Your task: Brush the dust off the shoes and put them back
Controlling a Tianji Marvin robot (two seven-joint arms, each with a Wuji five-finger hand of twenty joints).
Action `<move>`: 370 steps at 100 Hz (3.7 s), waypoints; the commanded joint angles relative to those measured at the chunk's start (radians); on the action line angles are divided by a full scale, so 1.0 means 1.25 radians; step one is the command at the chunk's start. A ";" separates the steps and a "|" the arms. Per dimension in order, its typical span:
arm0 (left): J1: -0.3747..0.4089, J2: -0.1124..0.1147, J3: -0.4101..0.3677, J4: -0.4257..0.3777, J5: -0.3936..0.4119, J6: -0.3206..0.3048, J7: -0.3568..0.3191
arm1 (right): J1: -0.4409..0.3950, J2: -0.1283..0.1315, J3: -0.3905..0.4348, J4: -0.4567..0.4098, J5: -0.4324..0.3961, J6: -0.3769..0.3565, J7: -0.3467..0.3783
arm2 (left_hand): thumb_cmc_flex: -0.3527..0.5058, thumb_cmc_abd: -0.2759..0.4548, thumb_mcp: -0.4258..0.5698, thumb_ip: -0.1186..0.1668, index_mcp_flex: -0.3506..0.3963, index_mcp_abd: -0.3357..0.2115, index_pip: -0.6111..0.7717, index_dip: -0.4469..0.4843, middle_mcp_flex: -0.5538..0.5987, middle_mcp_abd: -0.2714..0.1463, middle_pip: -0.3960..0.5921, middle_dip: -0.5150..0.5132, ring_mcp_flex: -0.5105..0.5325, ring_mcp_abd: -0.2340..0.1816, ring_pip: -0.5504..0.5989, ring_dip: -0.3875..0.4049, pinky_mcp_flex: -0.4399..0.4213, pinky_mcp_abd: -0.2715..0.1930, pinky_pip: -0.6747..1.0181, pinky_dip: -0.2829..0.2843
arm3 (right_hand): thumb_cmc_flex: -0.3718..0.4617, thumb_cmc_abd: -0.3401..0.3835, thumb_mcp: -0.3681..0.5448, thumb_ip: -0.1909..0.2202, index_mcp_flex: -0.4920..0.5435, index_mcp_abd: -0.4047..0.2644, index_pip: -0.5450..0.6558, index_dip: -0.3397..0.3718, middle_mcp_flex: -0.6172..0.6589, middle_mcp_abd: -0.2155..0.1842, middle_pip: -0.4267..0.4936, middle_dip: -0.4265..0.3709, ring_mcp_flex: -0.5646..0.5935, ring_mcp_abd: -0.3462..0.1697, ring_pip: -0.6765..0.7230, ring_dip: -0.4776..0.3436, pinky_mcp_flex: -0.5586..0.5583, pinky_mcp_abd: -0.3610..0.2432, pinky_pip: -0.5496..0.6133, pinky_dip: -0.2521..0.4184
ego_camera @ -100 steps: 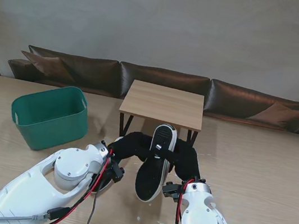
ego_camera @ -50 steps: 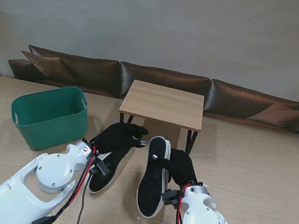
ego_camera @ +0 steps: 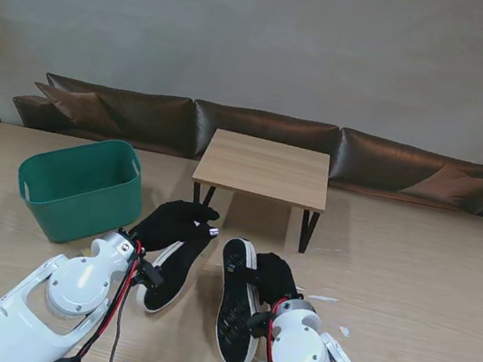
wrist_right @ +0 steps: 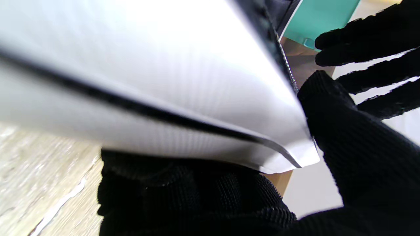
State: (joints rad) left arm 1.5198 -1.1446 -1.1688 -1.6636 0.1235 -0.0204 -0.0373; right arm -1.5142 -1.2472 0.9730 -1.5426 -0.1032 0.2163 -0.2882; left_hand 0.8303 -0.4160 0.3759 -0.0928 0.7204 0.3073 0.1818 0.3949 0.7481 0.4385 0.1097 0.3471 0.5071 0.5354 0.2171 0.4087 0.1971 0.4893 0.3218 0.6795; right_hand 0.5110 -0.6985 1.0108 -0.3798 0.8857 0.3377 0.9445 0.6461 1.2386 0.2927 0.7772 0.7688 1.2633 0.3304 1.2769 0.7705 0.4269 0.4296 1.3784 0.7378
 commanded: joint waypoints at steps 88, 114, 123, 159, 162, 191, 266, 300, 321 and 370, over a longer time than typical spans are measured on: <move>0.043 0.000 -0.018 -0.025 0.017 0.036 -0.012 | 0.216 -0.066 -0.157 0.252 -0.123 0.175 -0.023 | 0.009 0.064 -0.066 0.019 0.041 0.000 0.011 0.017 0.018 0.007 0.007 0.015 -0.040 0.002 -0.016 0.003 -0.005 -0.031 -0.039 0.041 | -0.127 0.113 0.130 0.177 -0.023 -0.126 -0.147 -0.046 -0.097 -0.074 0.083 0.028 0.029 -0.053 0.015 -0.010 0.237 -0.048 0.123 0.062; 0.043 0.001 -0.019 -0.029 0.014 0.042 -0.016 | 0.202 -0.067 -0.151 0.245 -0.136 0.177 -0.045 | 0.013 0.069 -0.078 0.021 0.050 0.002 0.015 0.020 0.024 0.009 0.008 0.018 -0.040 0.002 -0.016 0.003 -0.005 -0.031 -0.041 0.044 | -0.177 0.110 0.110 0.202 -0.080 -0.120 -0.199 -0.042 -0.146 -0.069 0.077 0.024 0.025 -0.041 -0.013 -0.024 0.200 -0.052 0.119 0.062; 0.042 0.001 -0.018 -0.026 0.013 0.042 -0.018 | 0.197 -0.064 -0.147 0.234 -0.151 0.179 -0.051 | 0.015 0.071 -0.081 0.021 0.049 0.003 0.014 0.021 0.026 0.010 0.009 0.019 -0.040 0.002 -0.016 0.003 -0.005 -0.031 -0.042 0.044 | -0.195 0.111 0.092 0.202 -0.109 -0.113 -0.218 -0.051 -0.164 -0.069 0.075 0.021 0.011 -0.037 -0.018 -0.024 0.185 -0.053 0.115 0.063; 0.038 0.001 -0.016 -0.021 0.007 0.044 -0.023 | 0.180 -0.048 -0.132 0.192 -0.177 0.188 -0.037 | 0.019 0.078 -0.096 0.023 0.054 0.006 0.016 0.023 0.033 0.012 0.011 0.023 -0.038 0.005 -0.015 0.004 -0.005 -0.032 -0.044 0.047 | -0.230 0.128 0.030 0.213 -0.180 -0.097 -0.248 -0.106 -0.200 -0.062 0.069 0.008 -0.020 -0.023 -0.018 -0.019 0.154 -0.045 0.098 0.066; 0.038 0.001 -0.016 -0.020 0.006 0.044 -0.022 | 0.178 -0.046 -0.130 0.188 -0.176 0.192 -0.032 | 0.020 0.079 -0.097 0.023 0.052 0.006 0.015 0.023 0.033 0.013 0.011 0.023 -0.038 0.006 -0.016 0.004 -0.005 -0.031 -0.044 0.047 | -0.230 0.127 0.026 0.214 -0.183 -0.097 -0.247 -0.112 -0.203 -0.062 0.068 0.006 -0.021 -0.023 -0.018 -0.019 0.154 -0.045 0.098 0.067; 0.037 0.000 -0.014 -0.018 0.003 0.045 -0.022 | 0.180 -0.036 -0.130 0.178 -0.187 0.225 0.004 | 0.022 0.081 -0.108 0.025 0.055 0.006 0.016 0.024 0.035 0.013 0.011 0.025 -0.038 0.006 -0.015 0.004 -0.005 -0.031 -0.045 0.047 | -0.234 0.116 -0.005 0.217 -0.272 -0.083 -0.245 -0.190 -0.217 -0.066 0.072 -0.007 -0.025 -0.028 -0.013 -0.017 0.150 -0.046 0.091 0.073; 0.033 0.002 -0.012 -0.013 0.001 0.040 -0.031 | 0.164 -0.021 -0.142 0.166 -0.250 0.208 -0.001 | 0.027 0.087 -0.127 0.027 0.059 0.005 0.017 0.026 0.043 0.014 0.013 0.028 -0.037 0.005 -0.015 0.005 -0.005 -0.033 -0.046 0.048 | -0.243 0.104 -0.034 0.212 -0.332 -0.092 -0.223 -0.236 -0.240 -0.084 0.064 -0.015 -0.030 -0.053 -0.012 -0.021 0.151 -0.062 0.087 0.063; 0.029 0.002 -0.010 -0.010 -0.005 0.042 -0.035 | 0.166 -0.031 -0.136 0.168 -0.236 0.223 -0.019 | 0.031 0.088 -0.134 0.028 0.063 0.007 0.018 0.026 0.049 0.016 0.016 0.032 -0.036 0.007 -0.015 0.005 -0.004 -0.032 -0.046 0.048 | -0.255 0.144 -0.057 0.222 -0.425 -0.052 -0.186 -0.320 -0.243 -0.074 0.066 -0.034 -0.027 -0.036 -0.011 -0.024 0.149 -0.053 0.087 0.062; 0.029 0.003 -0.010 -0.010 -0.002 0.045 -0.039 | 0.168 -0.034 -0.135 0.172 -0.236 0.231 -0.026 | 0.031 0.088 -0.138 0.029 0.066 0.006 0.020 0.027 0.053 0.017 0.017 0.034 -0.036 0.007 -0.015 0.005 -0.003 -0.032 -0.046 0.048 | -0.254 0.146 -0.057 0.222 -0.439 -0.048 -0.186 -0.323 -0.241 -0.072 0.066 -0.034 -0.024 -0.035 -0.011 -0.024 0.151 -0.050 0.088 0.062; 0.025 0.005 -0.010 -0.007 -0.003 0.048 -0.047 | 0.165 -0.030 -0.115 0.148 -0.252 0.236 -0.036 | 0.033 0.091 -0.146 0.030 0.066 0.003 0.020 0.028 0.049 0.014 0.015 0.036 -0.039 0.004 -0.016 0.004 -0.008 -0.034 -0.047 0.048 | -0.261 0.160 -0.076 0.225 -0.409 -0.152 -0.164 -0.321 -0.245 -0.074 0.057 -0.045 -0.033 -0.029 -0.015 -0.024 0.148 -0.049 0.090 0.063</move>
State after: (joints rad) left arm 1.5507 -1.1370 -1.1816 -1.6721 0.1213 0.0334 -0.0762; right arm -1.3029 -1.2864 0.8238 -1.3400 -0.4075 0.5123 -0.3433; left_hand 0.8522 -0.3407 0.2274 -0.0928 0.7795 0.3193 0.2092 0.4239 0.7911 0.4543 0.1254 0.3830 0.5071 0.5347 0.2164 0.4087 0.1966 0.4826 0.2935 0.7279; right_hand 0.2155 -0.5155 0.9425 -0.1248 0.3614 0.1934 0.7160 0.2529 0.9525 0.2058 0.8568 0.7257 1.2382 0.2764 1.2437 0.7462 0.4279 0.3810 1.4697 0.7979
